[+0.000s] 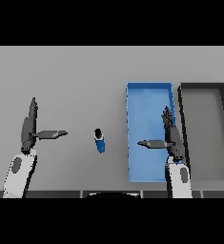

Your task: Pick up the blue pipe and place it into the blue bin.

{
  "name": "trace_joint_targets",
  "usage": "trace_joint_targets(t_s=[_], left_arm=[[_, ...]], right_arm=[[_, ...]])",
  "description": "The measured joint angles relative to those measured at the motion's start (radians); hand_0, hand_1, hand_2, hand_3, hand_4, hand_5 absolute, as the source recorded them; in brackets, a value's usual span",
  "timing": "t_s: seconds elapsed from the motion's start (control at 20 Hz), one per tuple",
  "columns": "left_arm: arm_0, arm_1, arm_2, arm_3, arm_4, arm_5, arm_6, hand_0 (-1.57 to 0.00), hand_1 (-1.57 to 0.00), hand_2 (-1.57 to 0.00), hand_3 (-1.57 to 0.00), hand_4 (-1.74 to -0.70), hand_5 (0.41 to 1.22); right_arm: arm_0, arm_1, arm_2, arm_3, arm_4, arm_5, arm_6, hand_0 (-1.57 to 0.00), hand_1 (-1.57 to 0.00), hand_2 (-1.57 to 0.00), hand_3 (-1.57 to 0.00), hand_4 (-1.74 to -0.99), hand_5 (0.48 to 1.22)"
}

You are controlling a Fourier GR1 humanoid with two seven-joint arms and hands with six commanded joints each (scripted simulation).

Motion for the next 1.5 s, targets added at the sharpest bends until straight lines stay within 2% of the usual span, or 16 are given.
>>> trace_joint_targets(t_s=[0.3,0.35,0.4,0.5,0.6,0.85,1.0,1.1,1.2,1.25,1.4,1.5], left_arm=[[0.028,-0.010,-0.017,-0.037,-0.014,0.019,-0.010,0.00,0.00,0.00,0.00,-1.01,0.586],[0.061,0.055,-0.052,-0.051,-0.028,-0.079,-0.070,0.00,0.00,0.00,0.00,-1.01,0.588],[0.088,0.101,-0.066,-0.060,-0.029,-0.147,-0.117,0.00,0.00,0.00,0.00,-1.01,0.588],[0.094,0.146,-0.075,-0.064,-0.029,-0.207,-0.135,0.00,0.00,0.00,0.00,-1.01,0.589],[0.092,0.154,-0.090,-0.069,-0.041,-0.220,-0.127,0.00,0.00,0.00,0.00,-1.01,0.587],[0.120,0.181,-0.113,-0.096,-0.004,-0.321,-0.173,0.00,0.00,0.00,0.00,-1.02,0.582],[0.129,0.209,-0.164,-0.156,-0.011,-0.382,-0.142,0.00,0.00,0.00,0.00,-1.04,0.548],[0.117,0.223,-0.191,-0.179,-0.010,-0.410,-0.084,0.00,0.00,0.00,0.00,-1.05,0.513],[0.123,0.208,-0.237,-0.207,-0.023,-0.426,-0.040,0.00,0.00,0.00,0.00,-1.08,0.488],[0.109,0.195,-0.256,-0.215,-0.028,-0.434,-0.026,0.00,0.00,0.00,0.00,-1.09,0.480],[0.094,0.155,-0.314,-0.203,-0.071,-0.457,-0.034,0.00,0.00,0.00,0.00,-1.10,0.454],[0.094,0.117,-0.351,-0.196,-0.105,-0.449,-0.034,0.00,0.00,0.00,0.00,-1.11,0.447]], right_arm=[[0.035,-0.018,-0.007,-0.033,-0.020,0.017,-0.016,0.00,0.00,0.00,0.00,-1.222,0.603],[0.076,-0.073,0.025,-0.062,0.035,0.046,-0.078,0.00,0.00,0.00,0.00,-1.227,0.603],[0.112,-0.099,0.048,-0.088,0.061,0.070,-0.117,0.00,0.00,0.00,0.00,-1.230,0.601],[0.143,-0.124,0.075,-0.137,0.096,0.080,-0.114,0.00,0.00,0.00,0.00,-1.232,0.599],[0.128,-0.137,0.074,-0.139,0.101,0.082,-0.068,0.00,0.00,0.00,0.00,-1.230,0.595],[0.133,-0.149,0.078,-0.153,0.111,0.084,-0.070,0.00,0.00,0.00,0.00,-1.215,0.587],[0.124,-0.154,0.079,-0.146,0.106,0.096,-0.092,0.00,0.00,0.00,0.00,-1.223,0.601],[0.120,-0.156,0.077,-0.141,0.105,0.098,-0.103,0.00,0.00,0.00,0.00,-1.229,0.606],[0.113,-0.151,0.081,-0.133,0.111,0.096,-0.098,0.00,0.00,0.00,0.00,-1.239,0.606],[0.120,-0.153,0.082,-0.134,0.112,0.099,-0.117,0.00,0.00,0.00,0.00,-1.244,0.607],[0.132,-0.156,0.081,-0.155,0.113,0.095,-0.134,0.00,0.00,0.00,0.00,-1.257,0.617],[0.116,-0.144,0.086,-0.135,0.114,0.095,-0.098,0.00,0.00,0.00,0.00,-1.263,0.617]])
